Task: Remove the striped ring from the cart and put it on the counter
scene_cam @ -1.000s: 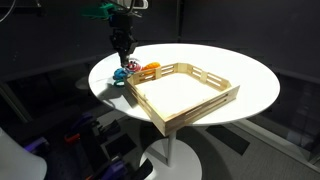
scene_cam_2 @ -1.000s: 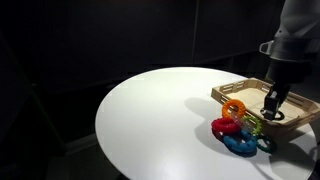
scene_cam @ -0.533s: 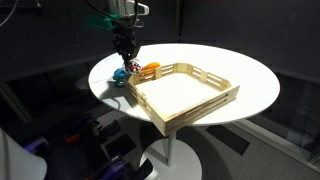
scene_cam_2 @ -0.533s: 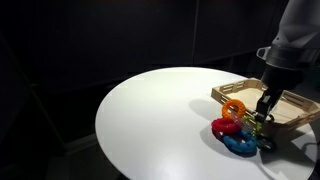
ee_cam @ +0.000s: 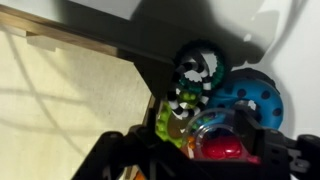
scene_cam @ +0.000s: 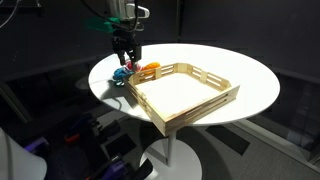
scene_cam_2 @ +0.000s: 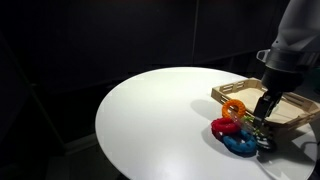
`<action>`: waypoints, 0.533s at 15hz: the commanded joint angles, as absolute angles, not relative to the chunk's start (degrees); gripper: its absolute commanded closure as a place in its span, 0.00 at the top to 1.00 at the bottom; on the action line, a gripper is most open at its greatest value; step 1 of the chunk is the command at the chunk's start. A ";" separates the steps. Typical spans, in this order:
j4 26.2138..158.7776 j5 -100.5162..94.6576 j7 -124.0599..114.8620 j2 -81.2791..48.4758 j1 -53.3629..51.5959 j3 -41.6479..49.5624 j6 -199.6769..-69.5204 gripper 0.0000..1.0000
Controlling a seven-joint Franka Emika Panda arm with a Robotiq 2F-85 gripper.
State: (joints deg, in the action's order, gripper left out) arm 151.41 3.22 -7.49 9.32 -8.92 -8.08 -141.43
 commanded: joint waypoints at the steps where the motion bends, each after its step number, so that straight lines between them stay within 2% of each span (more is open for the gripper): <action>1: 151.14 4.72 -6.00 11.55 -8.08 -6.97 -137.73 1.00; 8: 148.31 2.52 -4.84 16.63 -5.10 -4.03 -125.02 1.00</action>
State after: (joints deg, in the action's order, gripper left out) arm 149.91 3.30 -6.47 13.50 -6.63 -5.00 -131.29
